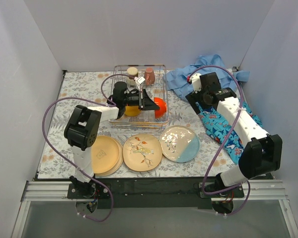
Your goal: Load the mixed dishes into the dish rack
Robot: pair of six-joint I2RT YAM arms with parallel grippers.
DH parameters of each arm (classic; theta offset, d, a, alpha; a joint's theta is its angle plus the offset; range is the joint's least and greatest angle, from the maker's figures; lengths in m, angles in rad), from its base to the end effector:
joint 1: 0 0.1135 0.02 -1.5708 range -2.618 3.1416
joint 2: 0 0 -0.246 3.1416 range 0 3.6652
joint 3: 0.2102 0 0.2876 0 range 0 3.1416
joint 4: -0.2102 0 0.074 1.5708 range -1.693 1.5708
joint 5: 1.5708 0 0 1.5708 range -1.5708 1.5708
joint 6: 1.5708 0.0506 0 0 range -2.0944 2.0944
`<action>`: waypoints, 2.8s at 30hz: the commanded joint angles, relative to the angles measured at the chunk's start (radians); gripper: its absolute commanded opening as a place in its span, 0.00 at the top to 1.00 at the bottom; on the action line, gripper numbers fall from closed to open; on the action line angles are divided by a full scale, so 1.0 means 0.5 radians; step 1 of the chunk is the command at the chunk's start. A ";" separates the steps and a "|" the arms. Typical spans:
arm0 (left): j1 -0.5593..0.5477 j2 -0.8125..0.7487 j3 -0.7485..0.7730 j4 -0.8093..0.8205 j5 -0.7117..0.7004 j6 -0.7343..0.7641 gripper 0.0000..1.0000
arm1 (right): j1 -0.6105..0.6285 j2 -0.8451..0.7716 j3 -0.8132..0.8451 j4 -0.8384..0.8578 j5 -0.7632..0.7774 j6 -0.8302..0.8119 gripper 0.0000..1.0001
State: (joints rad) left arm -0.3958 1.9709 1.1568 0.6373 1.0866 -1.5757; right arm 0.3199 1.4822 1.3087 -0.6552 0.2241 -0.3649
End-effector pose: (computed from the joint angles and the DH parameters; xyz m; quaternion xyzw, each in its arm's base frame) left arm 0.3966 -0.2143 0.1596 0.0894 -0.7300 0.6770 0.0270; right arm 0.3538 0.1054 0.2782 -0.2727 0.8860 -0.1123 0.3579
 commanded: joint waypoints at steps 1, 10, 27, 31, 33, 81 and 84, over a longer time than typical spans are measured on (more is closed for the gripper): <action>0.015 0.031 0.104 -0.114 0.152 0.258 1.00 | -0.011 0.027 0.064 0.010 -0.037 0.027 0.05; 0.049 0.071 0.113 -0.485 0.235 0.503 0.95 | -0.011 0.076 0.082 0.006 -0.056 0.027 0.05; 0.255 -0.358 0.407 -1.793 -0.244 1.550 0.47 | -0.008 0.248 0.276 0.019 -0.184 0.039 0.05; 0.255 -0.426 0.598 -2.025 -0.436 1.688 0.45 | -0.005 0.275 0.288 -0.009 -0.273 0.043 0.06; 0.255 -0.462 0.680 -2.176 -0.538 1.858 0.43 | -0.005 0.275 0.279 -0.018 -0.322 0.040 0.06; -0.135 -0.046 1.382 -2.342 -0.449 2.213 0.42 | -0.385 0.424 -0.439 -0.211 -1.271 -0.589 0.99; -0.196 0.123 1.518 -2.336 -0.324 2.209 0.41 | -0.397 0.236 -0.439 -0.214 -1.231 -0.666 0.99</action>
State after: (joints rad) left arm -0.4530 1.9728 1.8175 -0.5541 0.8352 -0.4789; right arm 0.1364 1.7493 1.0882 -0.7551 -0.4244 -0.6121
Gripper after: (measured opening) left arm 0.580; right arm 0.033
